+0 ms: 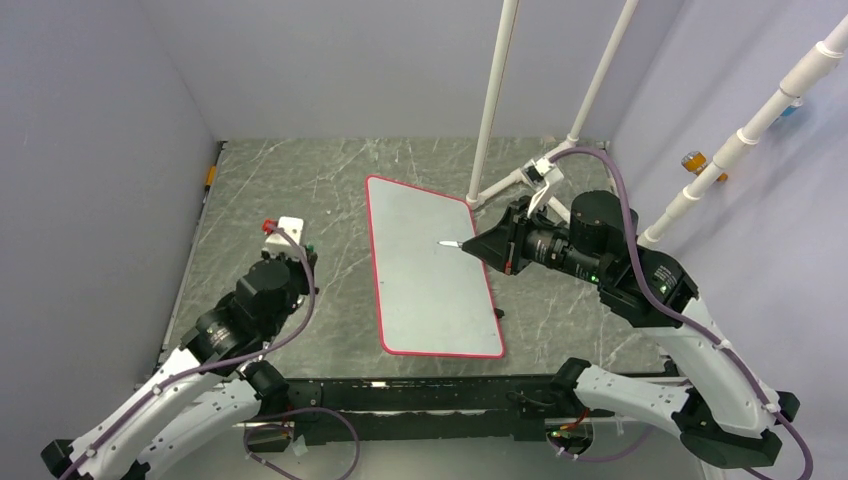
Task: Write a sentence on the whiteboard
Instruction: Put down the pen cap at the corner of the board.
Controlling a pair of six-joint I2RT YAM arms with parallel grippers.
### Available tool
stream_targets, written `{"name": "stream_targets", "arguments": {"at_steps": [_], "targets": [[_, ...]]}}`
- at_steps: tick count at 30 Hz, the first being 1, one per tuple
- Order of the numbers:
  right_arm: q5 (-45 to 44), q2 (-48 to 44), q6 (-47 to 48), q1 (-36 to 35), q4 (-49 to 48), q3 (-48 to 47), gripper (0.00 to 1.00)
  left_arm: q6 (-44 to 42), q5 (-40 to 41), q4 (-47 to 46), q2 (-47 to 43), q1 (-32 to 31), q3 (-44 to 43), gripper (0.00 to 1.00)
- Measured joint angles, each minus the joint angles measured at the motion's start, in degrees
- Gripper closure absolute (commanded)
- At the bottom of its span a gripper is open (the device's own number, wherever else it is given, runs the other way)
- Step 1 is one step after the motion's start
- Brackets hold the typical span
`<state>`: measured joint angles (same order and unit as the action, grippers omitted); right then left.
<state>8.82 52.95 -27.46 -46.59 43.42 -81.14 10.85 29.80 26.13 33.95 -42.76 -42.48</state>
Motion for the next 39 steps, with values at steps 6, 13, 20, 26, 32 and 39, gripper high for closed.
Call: {"name": "stream_targets", "arguments": {"at_steps": [6,13,20,26,32,39], "targets": [[0.0,-0.8,-0.9,0.0,-1.1,3.0,1.0,19.8,6.3,7.0,-2.4,0.4,9.6,1.0],[-1.7,-2.2,-1.4,0.0,-1.6,5.4,1.0,35.9,9.7,13.0,-3.2,0.4,14.5,1.0],[-2.7,-2.4,-1.6,0.0,-2.1,6.1,1.0,45.7,10.1,14.5,-3.5,0.4,19.8,0.93],[-2.9,-2.4,-1.7,0.0,-2.8,6.6,1.0,51.5,10.1,15.1,-1.5,0.5,21.3,0.86],[-3.0,-2.4,-1.7,0.0,-2.8,6.7,1.0,55.6,9.9,15.3,-0.3,0.5,23.4,0.73],[-3.5,-2.4,-1.7,0.0,-2.7,6.8,1.0,57.4,9.9,15.4,-0.5,0.6,23.9,0.55]]}}
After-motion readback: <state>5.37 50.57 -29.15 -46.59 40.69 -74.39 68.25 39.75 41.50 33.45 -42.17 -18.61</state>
